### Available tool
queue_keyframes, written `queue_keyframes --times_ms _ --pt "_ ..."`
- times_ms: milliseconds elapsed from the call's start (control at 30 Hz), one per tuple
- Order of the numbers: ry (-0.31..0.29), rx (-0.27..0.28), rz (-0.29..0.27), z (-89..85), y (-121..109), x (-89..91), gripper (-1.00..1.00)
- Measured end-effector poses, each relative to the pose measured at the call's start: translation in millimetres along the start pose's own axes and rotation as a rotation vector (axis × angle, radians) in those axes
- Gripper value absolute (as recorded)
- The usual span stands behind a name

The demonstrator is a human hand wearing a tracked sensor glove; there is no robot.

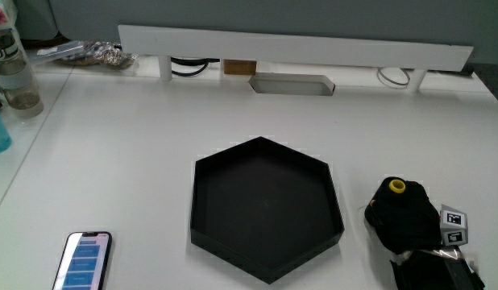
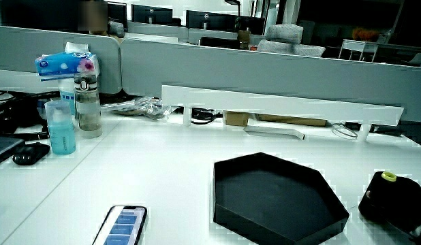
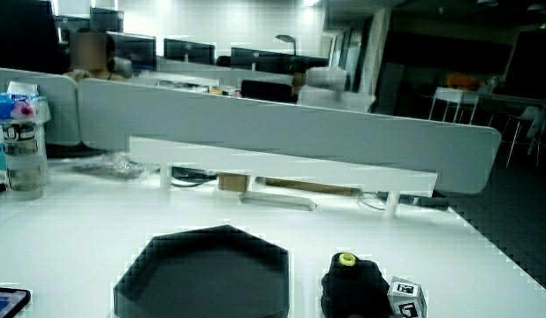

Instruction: Place sewing on desk

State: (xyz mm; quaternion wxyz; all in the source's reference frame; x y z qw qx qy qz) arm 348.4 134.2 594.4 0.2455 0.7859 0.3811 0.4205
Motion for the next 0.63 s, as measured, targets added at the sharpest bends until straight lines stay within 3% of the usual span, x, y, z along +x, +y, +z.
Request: queue_keyframes --times_ms 133,233,267,300,467,533,633 --pt "0.036 -0.045 -0.013 -3.8 4.0 -1.3 -0.33" --pt "0.062 -0.121 -0.033 -4.6 6.9 0.1 -0.53" --pt "0.073 -0.167 -0.042 -4.9 7.4 3.1 -0.60" --pt "0.090 -0.178 -0.029 -5.4 15.9 16.4 -0.67" --pt "0.347 -0.197 0.088 -0.1 -0.1 55.1 -1.00" --pt "0.451 -0.203 0.136 2.0 -6.5 70.6 -1.00" --pt "0.438 -0.220 0.158 2.5 -7.0 72.7 -1.00"
